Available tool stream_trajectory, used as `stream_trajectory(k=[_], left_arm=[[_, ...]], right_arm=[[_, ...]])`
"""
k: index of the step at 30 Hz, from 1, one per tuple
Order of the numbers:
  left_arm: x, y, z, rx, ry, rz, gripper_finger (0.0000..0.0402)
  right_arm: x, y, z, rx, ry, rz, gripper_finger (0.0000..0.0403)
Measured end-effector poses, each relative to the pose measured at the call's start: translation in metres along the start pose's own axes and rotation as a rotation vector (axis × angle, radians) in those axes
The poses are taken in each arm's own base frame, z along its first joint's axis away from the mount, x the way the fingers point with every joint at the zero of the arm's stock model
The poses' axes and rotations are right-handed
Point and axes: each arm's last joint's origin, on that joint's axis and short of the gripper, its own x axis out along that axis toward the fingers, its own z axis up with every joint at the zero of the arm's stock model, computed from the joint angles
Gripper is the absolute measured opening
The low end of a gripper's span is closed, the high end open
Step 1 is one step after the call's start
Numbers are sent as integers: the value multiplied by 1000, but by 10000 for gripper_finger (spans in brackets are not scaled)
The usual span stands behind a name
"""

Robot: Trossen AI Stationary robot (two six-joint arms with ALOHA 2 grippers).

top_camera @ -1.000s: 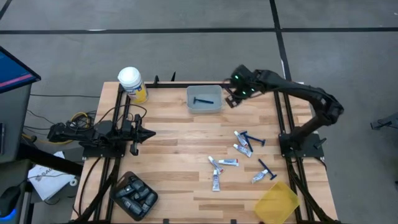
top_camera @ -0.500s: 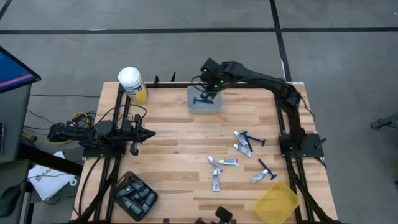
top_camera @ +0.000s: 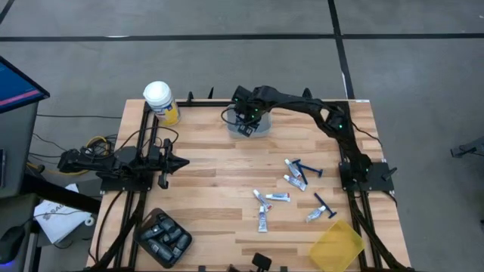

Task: Pick & Place Travel size toiletries
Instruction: Put the blue razor into the gray bin

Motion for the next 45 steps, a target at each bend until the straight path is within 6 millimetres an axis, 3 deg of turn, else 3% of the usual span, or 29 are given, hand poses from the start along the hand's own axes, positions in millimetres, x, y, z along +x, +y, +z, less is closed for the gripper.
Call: stream_trajectory(k=[10, 21, 32, 45], left_arm=[[0, 0, 0, 0, 0, 0, 8], [0, 0, 0, 0, 0, 1, 8], [0, 0, 0, 0, 0, 1, 8], [0, 0, 0, 0, 0, 1, 8]], right_arm=[[-1, -1, 1, -68, -5, -34, 21], [7, 15, -1, -247, 14, -41, 25], [10, 16, 0, -263, 12, -91, 32], [10, 16, -1, -263, 14, -90, 68]])
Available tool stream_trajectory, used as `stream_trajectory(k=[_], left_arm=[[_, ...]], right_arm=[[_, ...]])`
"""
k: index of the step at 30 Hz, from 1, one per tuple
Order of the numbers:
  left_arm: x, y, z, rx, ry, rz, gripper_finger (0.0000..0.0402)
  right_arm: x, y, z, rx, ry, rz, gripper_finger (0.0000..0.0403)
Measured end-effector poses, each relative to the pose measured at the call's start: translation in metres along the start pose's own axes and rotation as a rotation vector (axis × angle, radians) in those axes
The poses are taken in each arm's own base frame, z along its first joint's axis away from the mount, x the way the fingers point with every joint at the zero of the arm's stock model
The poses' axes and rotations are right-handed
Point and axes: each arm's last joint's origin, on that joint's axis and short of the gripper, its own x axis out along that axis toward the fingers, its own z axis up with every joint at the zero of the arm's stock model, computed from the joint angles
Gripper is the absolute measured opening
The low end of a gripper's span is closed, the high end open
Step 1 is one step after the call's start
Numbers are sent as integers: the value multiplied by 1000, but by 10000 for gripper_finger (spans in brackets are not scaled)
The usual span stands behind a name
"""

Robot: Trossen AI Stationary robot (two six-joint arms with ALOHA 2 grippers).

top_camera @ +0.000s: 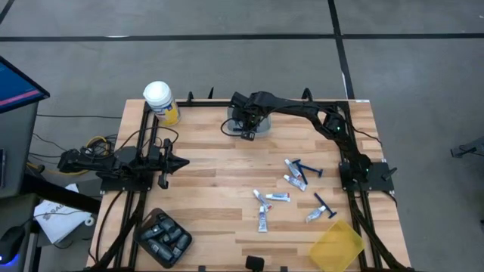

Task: Pick & Place Travel size toiletries
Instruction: Put the blue razor into the gray bin

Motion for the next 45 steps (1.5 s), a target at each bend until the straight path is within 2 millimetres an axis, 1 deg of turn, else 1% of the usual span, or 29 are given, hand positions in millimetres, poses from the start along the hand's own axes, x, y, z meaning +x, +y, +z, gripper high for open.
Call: stream_trajectory(k=[3, 5, 8, 12, 16, 21, 23, 26, 29, 31, 33, 36, 39, 41, 45], left_arm=[[0, 0, 0, 0, 0, 0, 8], [0, 0, 0, 0, 0, 0, 8], [0, 0, 0, 0, 0, 0, 8], [0, 0, 0, 0, 0, 0, 8], [0, 0, 0, 0, 0, 0, 8], [0, 0, 0, 0, 0, 0, 8], [0, 0, 0, 0, 0, 0, 8], [0, 0, 0, 0, 0, 0, 8], [0, 0, 0, 0, 0, 0, 8], [0, 0, 0, 0, 0, 0, 8], [0, 0, 0, 0, 0, 0, 8], [0, 0, 0, 0, 0, 0, 8], [0, 0, 0, 0, 0, 0, 8], [0, 0, 0, 0, 0, 0, 8], [0, 0, 0, 0, 0, 0, 8]], right_arm=[[-2, 0, -1, -2, 18, 6, 86], [-12, -1, -1, 7, 41, 18, 105], [-41, -6, 0, 36, 26, 37, 139], [-87, -9, -11, 70, 19, 41, 183], [-129, -8, -31, 97, 56, 48, 210], [-174, -5, -62, 133, 71, 58, 216], [-187, -1, -79, 152, 65, 56, 213], [-198, 9, -111, 195, 85, 59, 207], [-199, 24, -145, 246, 92, 62, 201], [-193, 35, -167, 278, 87, 63, 198], [-182, 47, -189, 313, 83, 66, 196], [-160, 62, -219, 374, 97, 72, 196], [-135, 73, -244, 427, 118, 79, 199], [-118, 79, -255, 438, 127, 91, 200], [-86, 88, -271, 426, 161, 94, 197]])
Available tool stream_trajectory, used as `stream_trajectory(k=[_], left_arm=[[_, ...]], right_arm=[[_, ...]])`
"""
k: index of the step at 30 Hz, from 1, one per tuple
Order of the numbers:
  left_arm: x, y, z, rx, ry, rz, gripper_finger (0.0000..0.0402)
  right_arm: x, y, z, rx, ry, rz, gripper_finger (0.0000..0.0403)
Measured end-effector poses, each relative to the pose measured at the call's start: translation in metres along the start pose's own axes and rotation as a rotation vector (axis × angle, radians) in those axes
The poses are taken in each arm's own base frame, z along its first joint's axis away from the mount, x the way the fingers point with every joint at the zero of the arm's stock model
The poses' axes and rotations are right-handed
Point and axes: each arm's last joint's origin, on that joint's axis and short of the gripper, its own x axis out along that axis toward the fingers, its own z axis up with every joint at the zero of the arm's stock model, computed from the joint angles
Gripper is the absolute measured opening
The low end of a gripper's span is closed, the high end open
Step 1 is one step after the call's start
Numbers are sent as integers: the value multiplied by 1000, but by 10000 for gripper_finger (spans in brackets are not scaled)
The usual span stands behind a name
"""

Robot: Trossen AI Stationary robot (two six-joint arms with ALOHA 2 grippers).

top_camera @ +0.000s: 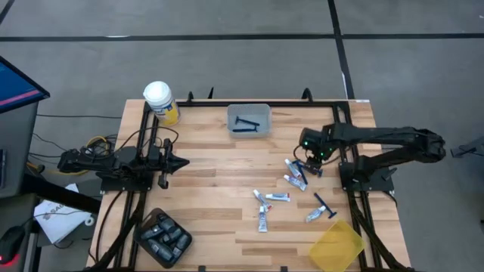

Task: Pick & Place Travel size toiletries
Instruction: Put the blue razor into the gray bin

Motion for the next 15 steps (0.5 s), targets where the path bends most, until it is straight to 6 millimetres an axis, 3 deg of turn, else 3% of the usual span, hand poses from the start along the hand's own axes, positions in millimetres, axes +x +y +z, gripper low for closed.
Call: stream_trajectory(k=[3, 15], left_arm=[[0, 0, 0, 0, 0, 0, 8], [0, 0, 0, 0, 0, 0, 8]], right_arm=[[21, 0, -4, -7, 35, -10, 194], [58, 9, 13, -50, 171, -20, 190]])
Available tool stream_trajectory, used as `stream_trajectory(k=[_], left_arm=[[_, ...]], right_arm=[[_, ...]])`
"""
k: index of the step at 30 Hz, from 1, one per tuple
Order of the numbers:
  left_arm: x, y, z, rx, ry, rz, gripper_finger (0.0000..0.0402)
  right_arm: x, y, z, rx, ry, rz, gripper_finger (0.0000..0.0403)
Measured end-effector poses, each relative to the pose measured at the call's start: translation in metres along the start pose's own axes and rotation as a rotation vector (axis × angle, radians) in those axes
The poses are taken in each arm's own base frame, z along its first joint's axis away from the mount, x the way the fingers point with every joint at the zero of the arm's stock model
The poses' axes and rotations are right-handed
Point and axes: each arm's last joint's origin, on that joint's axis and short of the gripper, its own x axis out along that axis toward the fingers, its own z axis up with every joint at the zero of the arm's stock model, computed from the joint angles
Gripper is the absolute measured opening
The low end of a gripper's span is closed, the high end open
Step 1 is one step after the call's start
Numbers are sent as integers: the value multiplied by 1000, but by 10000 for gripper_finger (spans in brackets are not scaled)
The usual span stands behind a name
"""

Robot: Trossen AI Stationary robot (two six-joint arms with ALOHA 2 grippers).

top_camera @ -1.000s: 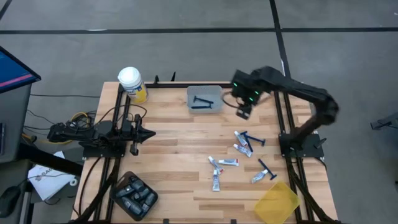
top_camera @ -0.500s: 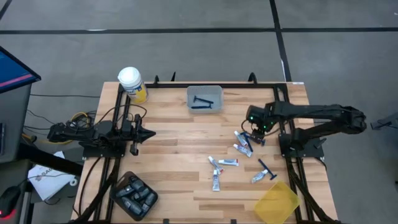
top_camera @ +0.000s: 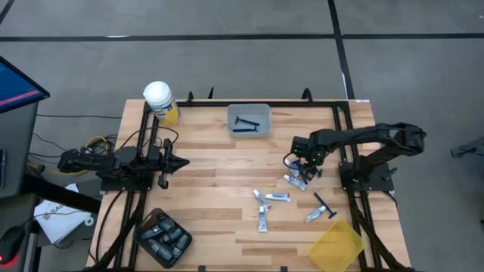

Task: Pick & Place Travel size toiletries
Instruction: Put the blue razor into the gray bin

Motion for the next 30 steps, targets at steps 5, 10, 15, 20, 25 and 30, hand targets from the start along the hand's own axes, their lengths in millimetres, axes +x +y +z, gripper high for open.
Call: stream_trajectory(k=[5, 10, 15, 20, 25, 30], left_arm=[[0, 0, 0, 0, 0, 0, 8], [0, 0, 0, 0, 0, 0, 8], [0, 0, 0, 0, 0, -1, 8], [0, 0, 0, 0, 0, 0, 8], [0, 0, 0, 0, 0, -1, 8], [0, 0, 0, 0, 0, 0, 8]], right_arm=[[16, 1, 6, -8, 86, -24, 181], [18, 4, 6, -20, 93, -28, 142], [13, 3, 4, -6, 56, -17, 81], [10, 3, 2, 29, 48, -22, 43], [10, 2, -1, 81, 75, -29, 24], [9, 2, -5, 145, 108, -47, 34]])
